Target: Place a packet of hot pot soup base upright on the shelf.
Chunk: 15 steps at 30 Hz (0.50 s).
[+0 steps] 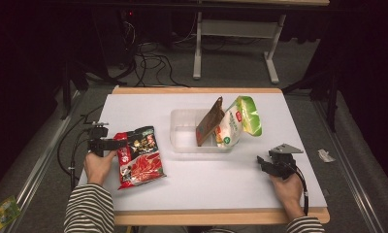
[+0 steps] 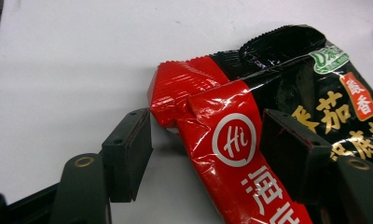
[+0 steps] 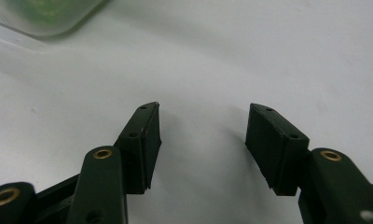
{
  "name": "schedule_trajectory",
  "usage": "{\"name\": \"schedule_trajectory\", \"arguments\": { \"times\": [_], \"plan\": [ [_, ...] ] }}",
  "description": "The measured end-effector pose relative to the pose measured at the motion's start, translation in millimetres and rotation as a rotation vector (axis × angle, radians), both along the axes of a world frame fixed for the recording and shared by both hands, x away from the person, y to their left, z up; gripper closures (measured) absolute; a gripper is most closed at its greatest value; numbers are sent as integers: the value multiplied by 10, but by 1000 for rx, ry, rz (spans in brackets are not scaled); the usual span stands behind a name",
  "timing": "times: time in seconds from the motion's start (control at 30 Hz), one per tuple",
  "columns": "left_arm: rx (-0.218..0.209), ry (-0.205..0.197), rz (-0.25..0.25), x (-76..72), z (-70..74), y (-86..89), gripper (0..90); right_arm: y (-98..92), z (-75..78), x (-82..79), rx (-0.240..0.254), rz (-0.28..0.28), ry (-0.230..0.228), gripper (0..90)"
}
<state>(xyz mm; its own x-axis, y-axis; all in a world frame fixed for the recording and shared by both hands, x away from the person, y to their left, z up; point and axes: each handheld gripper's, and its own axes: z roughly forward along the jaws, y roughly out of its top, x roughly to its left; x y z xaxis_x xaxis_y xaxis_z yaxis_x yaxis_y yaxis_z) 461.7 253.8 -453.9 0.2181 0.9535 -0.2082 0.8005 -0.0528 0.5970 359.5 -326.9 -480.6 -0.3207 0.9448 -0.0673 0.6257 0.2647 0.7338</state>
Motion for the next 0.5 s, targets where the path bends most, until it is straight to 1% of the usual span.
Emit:
{"name": "schedule_trajectory", "arguments": {
  "times": [0.07, 0.13, 0.2, 0.27, 0.3, 0.33, 0.37, 0.43, 0.5],
  "plan": [
    [-16, 7, 2, 16, -15, 15, 345, -2, -1, 1, -2, 2, -1, 454],
    [-24, 25, -4, 38, -31, 46, 347, -1, 0, 1, -1, 1, 0, 455],
    [-51, 37, 6, 62, -57, 53, 341, 4, -1, 0, 0, -1, -2, 455],
    [-86, 44, 2, 83, -83, 56, 346, 4, -1, -1, 0, 2, -2, 456],
    [-106, 52, -10, 95, -100, 53, 351, 3, 2, -2, -1, 3, 1, 455],
    [-113, 55, -16, 102, -114, 44, 357, 3, 1, -2, -1, 2, 1, 455],
    [-114, 51, -16, 104, -117, 37, 354, 3, 1, -2, -1, 2, 1, 455],
    [-120, 52, -19, 106, -118, 46, 373, 3, 1, -2, -2, 3, 0, 455],
    [-132, 62, -24, 101, -115, 77, 437, 4, 1, -2, -2, 3, -1, 456]
  ]
}}
